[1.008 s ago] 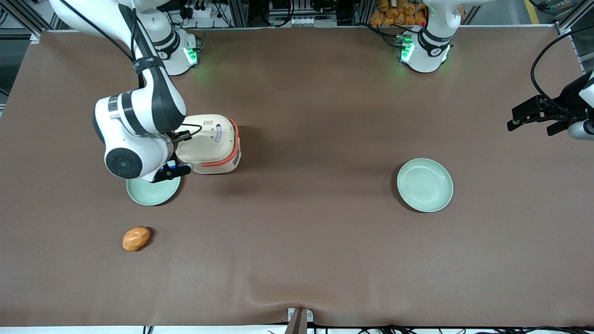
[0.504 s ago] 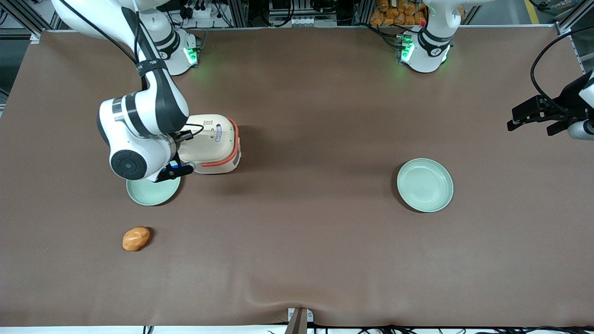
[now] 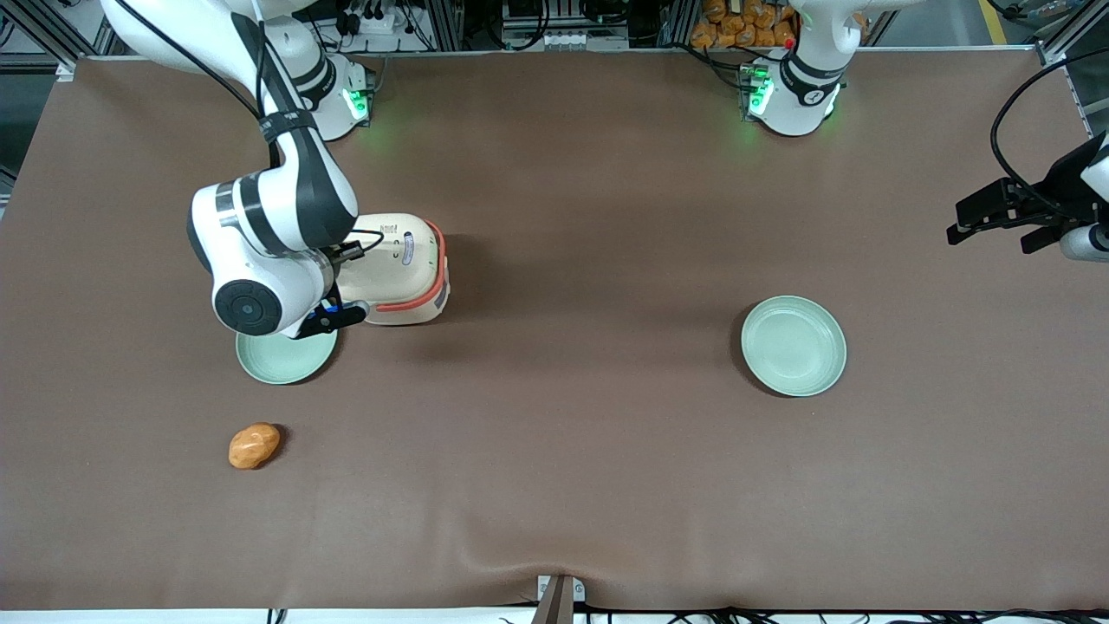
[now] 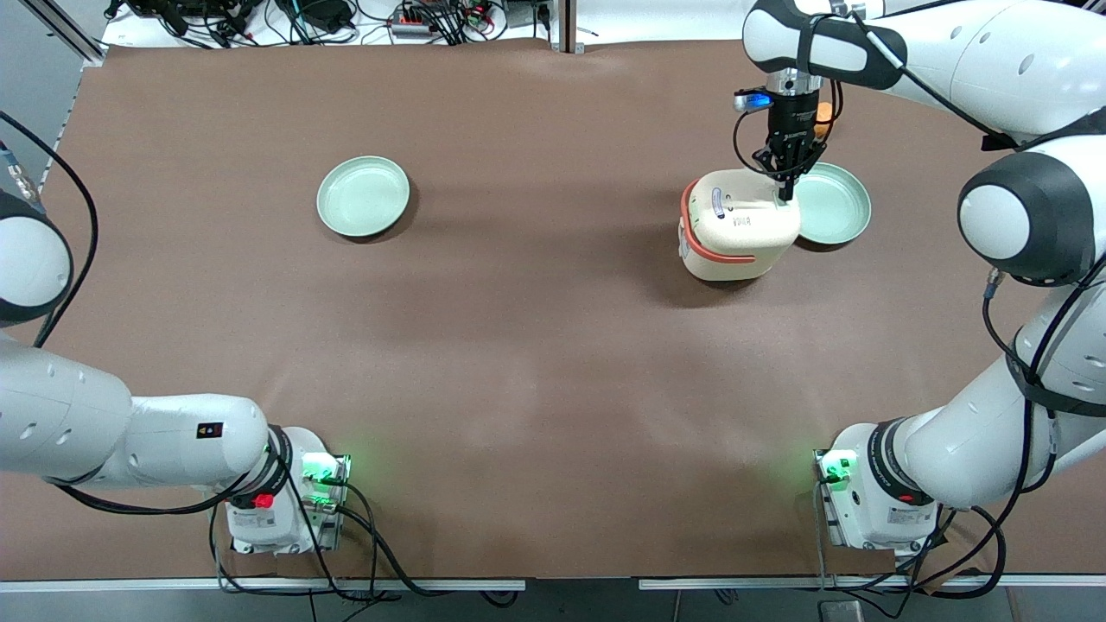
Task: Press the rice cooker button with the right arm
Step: 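Press the rice cooker's front button with the right gripper fingertips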
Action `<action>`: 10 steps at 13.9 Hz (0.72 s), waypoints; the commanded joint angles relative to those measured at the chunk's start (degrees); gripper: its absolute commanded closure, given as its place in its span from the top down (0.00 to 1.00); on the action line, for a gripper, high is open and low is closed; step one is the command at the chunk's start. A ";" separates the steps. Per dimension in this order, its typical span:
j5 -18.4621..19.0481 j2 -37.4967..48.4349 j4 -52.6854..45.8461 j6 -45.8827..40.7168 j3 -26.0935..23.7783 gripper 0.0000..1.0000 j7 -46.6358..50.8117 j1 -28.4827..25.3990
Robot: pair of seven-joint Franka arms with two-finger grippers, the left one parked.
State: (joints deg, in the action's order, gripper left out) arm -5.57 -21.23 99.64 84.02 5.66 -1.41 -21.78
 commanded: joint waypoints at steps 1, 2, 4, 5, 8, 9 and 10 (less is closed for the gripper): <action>-0.59 -1.01 0.20 0.17 0.31 0.00 -0.61 -0.46; -0.59 -1.10 0.20 0.35 0.31 0.00 -0.61 -0.46; -0.50 -1.36 0.12 0.44 0.31 0.00 -0.61 -0.37; -0.50 -1.36 0.20 0.70 0.31 0.00 -0.69 -0.46; -0.50 -1.80 0.20 1.14 0.40 0.00 -0.70 -0.46; -0.50 -2.06 0.20 1.40 0.40 0.00 -0.70 -0.37; -0.50 -2.15 0.20 1.49 0.40 0.00 -0.78 -0.46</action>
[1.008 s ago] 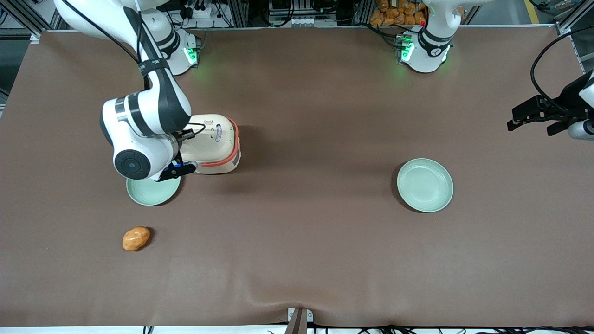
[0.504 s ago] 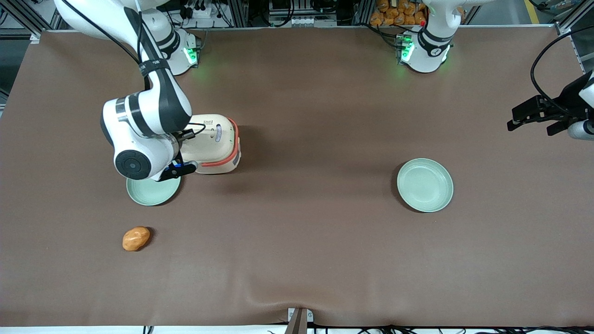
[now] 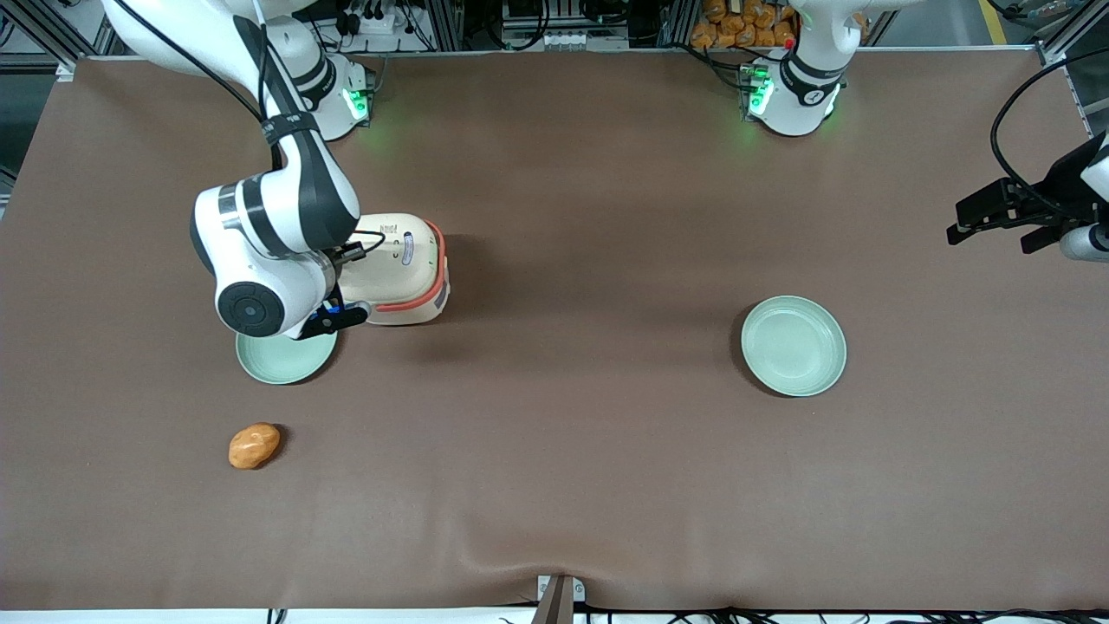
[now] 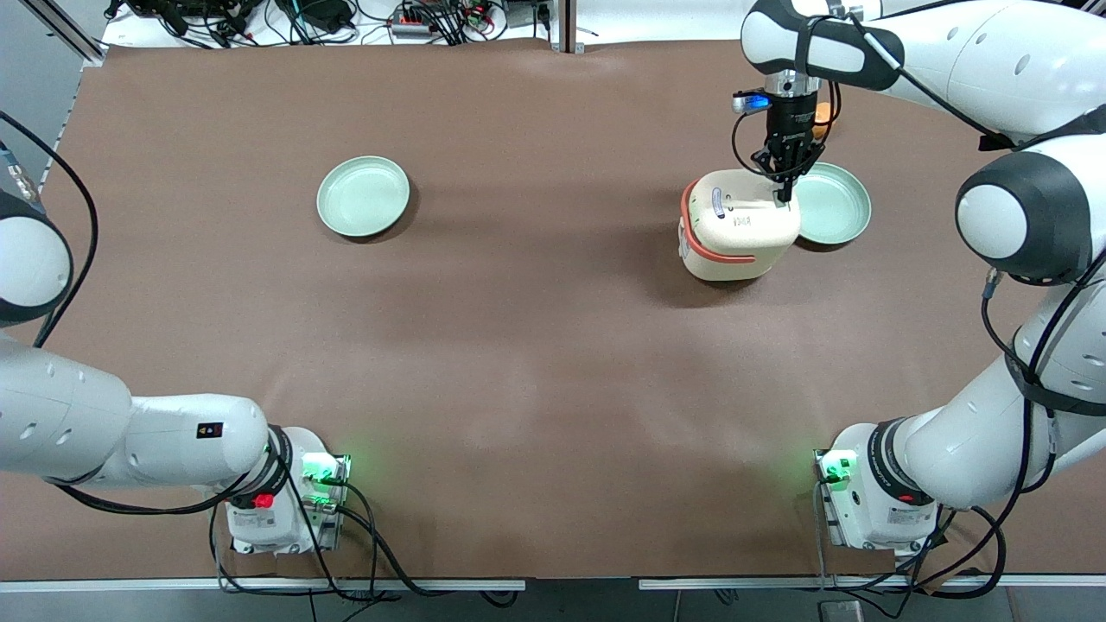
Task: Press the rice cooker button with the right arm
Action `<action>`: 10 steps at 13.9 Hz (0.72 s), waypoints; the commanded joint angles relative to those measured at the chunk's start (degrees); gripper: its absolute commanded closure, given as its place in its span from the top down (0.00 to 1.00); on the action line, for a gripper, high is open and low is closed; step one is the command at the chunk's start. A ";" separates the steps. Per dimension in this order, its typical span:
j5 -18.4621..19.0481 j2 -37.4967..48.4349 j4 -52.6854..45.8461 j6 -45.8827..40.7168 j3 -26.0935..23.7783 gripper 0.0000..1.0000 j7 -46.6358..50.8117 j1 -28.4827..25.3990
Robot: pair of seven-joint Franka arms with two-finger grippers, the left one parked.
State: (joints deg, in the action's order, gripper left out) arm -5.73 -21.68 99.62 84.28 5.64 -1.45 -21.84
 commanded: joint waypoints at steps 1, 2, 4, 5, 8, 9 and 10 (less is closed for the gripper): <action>-0.34 -1.69 0.22 1.23 0.42 0.00 -0.66 -0.39; -0.34 -1.69 0.22 1.15 0.42 0.00 -0.66 -0.39; -0.34 -1.26 -0.04 0.53 0.42 0.00 -0.57 -0.22; -0.34 -0.91 -0.39 0.36 0.42 0.00 -0.40 -0.13; -0.34 1.46 -3.89 -2.79 0.33 0.01 -0.13 -0.13; -0.25 1.90 -6.17 -4.55 0.33 0.09 -0.04 -0.13; -0.25 2.52 -8.11 -6.05 0.33 0.18 -0.04 -0.04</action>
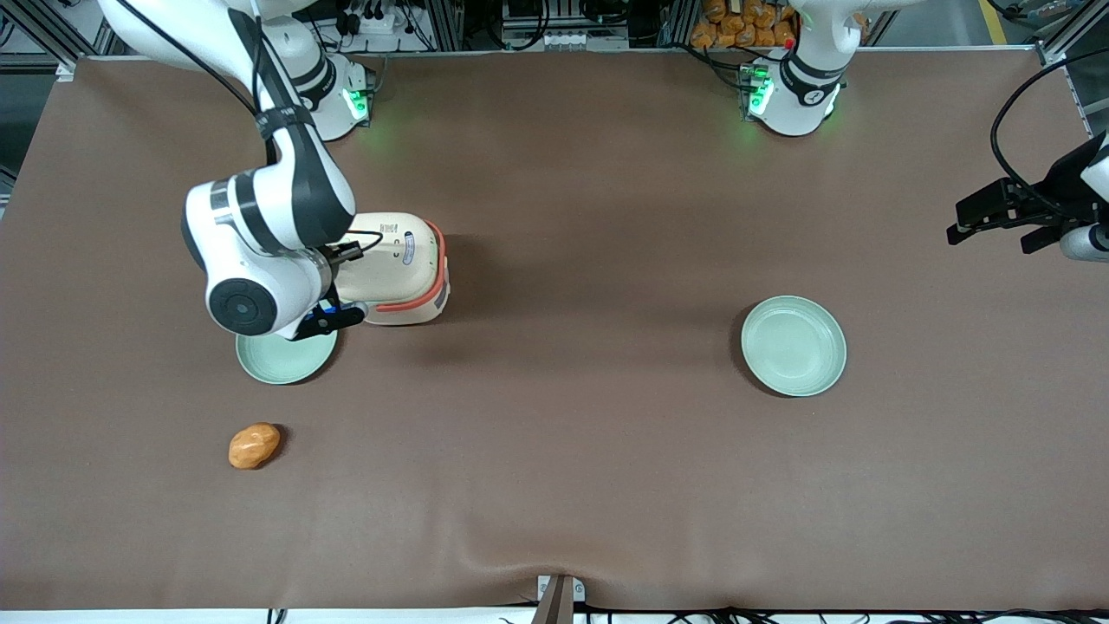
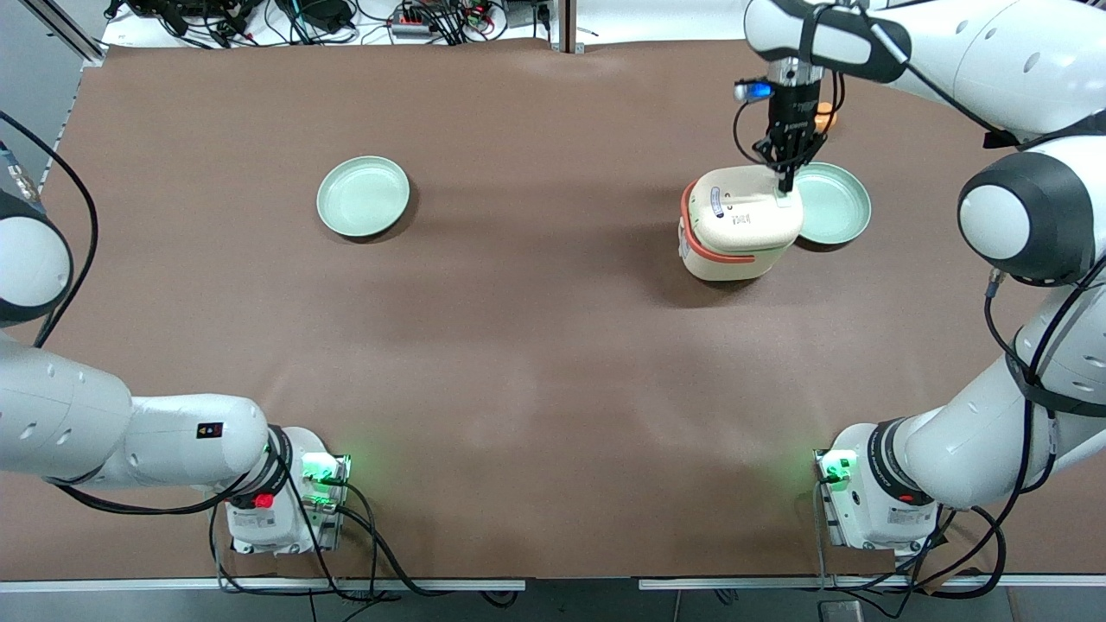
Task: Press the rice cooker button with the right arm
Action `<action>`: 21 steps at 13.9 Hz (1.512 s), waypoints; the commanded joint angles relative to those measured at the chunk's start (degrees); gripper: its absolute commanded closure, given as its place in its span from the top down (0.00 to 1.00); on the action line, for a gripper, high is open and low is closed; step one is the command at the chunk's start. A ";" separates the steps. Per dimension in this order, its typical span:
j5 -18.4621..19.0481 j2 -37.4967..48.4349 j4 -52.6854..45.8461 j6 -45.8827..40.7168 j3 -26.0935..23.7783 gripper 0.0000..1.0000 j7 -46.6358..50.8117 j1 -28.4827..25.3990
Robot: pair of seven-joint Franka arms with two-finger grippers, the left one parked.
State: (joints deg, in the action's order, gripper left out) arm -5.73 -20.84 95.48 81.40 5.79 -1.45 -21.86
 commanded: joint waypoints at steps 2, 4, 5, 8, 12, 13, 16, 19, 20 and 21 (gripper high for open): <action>0.02 2.82 -6.53 -4.57 0.18 0.33 -0.04 0.06; -0.24 4.57 -7.15 -4.49 0.18 0.71 -0.04 0.32; -0.33 5.36 -7.76 -4.49 0.18 0.78 -0.04 0.58; -0.33 7.91 -9.17 -4.49 0.18 1.00 -0.13 1.20; 0.46 12.04 -11.19 -4.49 0.18 1.00 -0.57 3.04; 0.46 13.18 -11.54 -4.49 0.18 1.00 -0.57 4.18; 2.83 15.12 -11.63 -4.14 -0.60 1.00 -0.84 8.74; 5.37 15.48 -12.25 -1.08 -0.78 1.00 -0.75 13.06; 6.78 16.09 -11.99 0.76 -0.61 1.00 -0.92 14.11; 6.96 16.18 -11.99 1.13 -0.52 1.00 -0.84 15.25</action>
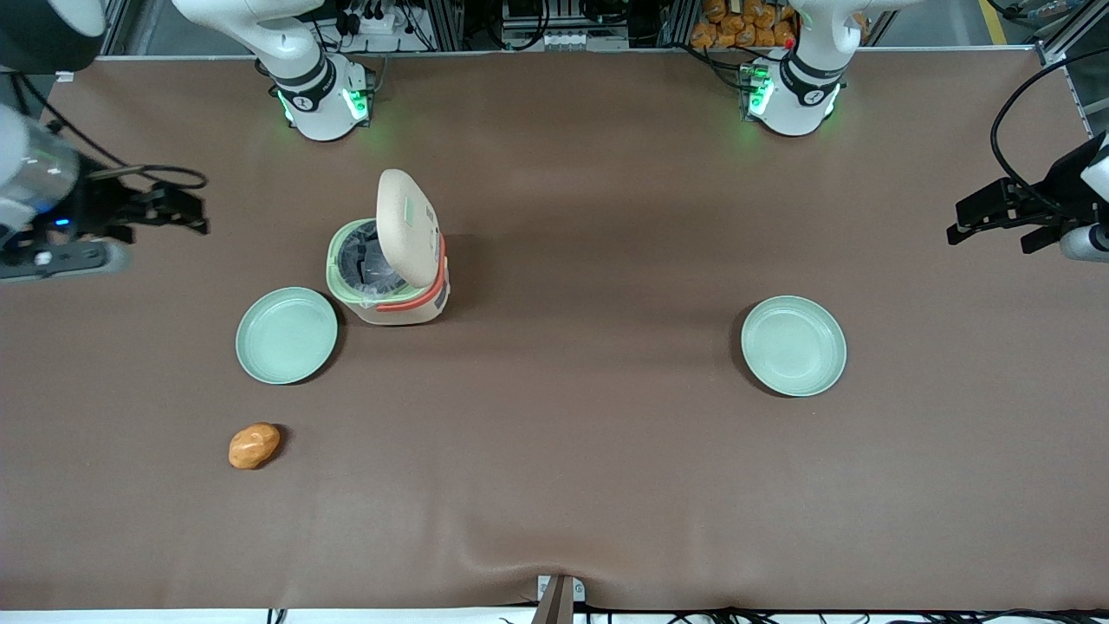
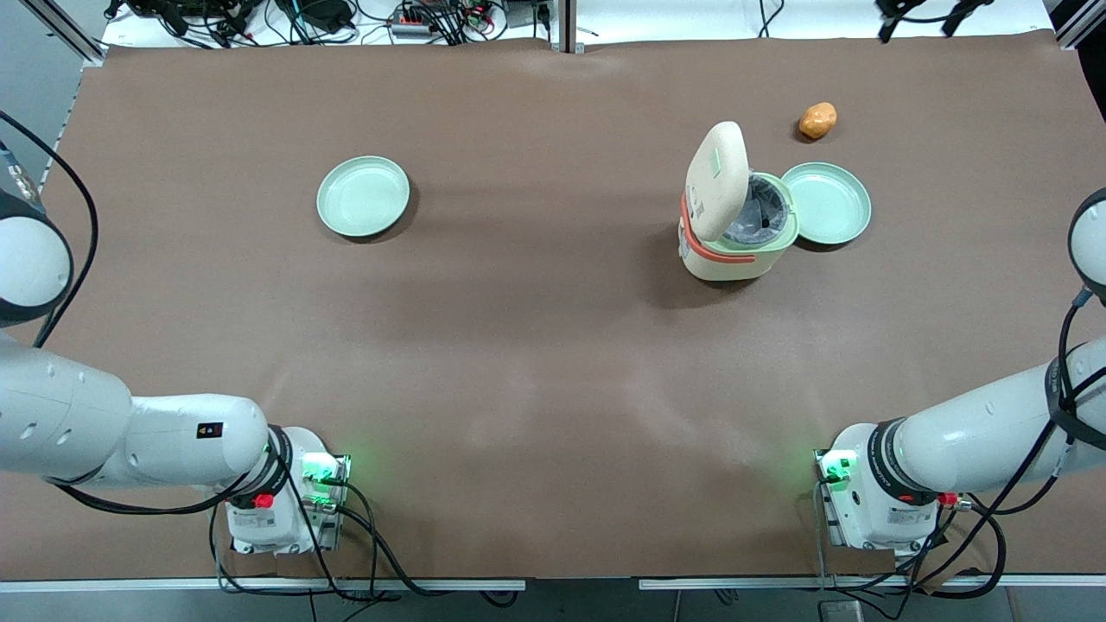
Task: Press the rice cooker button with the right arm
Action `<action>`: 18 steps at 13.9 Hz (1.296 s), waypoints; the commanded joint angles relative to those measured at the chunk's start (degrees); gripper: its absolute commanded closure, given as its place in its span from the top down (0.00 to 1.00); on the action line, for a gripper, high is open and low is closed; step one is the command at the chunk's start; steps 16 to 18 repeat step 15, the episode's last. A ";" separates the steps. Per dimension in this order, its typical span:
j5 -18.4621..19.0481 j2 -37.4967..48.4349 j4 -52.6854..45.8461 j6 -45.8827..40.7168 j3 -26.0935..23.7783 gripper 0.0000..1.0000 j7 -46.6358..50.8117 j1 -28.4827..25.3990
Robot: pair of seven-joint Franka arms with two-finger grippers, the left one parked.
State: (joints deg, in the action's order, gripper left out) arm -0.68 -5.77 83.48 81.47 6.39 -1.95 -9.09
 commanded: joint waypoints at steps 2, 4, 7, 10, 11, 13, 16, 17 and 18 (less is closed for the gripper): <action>1.91 1.46 0.37 0.97 -0.86 1.00 -0.33 3.11; 1.99 1.73 0.72 0.97 -0.50 1.00 -0.42 3.38; 1.91 1.82 0.81 0.53 1.51 1.00 -0.33 3.56; 1.82 1.73 0.81 0.44 2.22 1.00 -0.42 3.56; 1.82 1.73 0.81 0.44 2.22 1.00 -0.33 3.56; 1.82 1.73 0.81 0.18 2.22 1.00 -0.24 3.47; 1.64 1.73 0.81 0.09 2.22 1.00 -0.24 3.47; 1.64 1.73 0.81 0.09 2.22 1.00 -0.24 3.47; 1.64 1.73 0.81 0.09 2.22 1.00 -0.24 3.47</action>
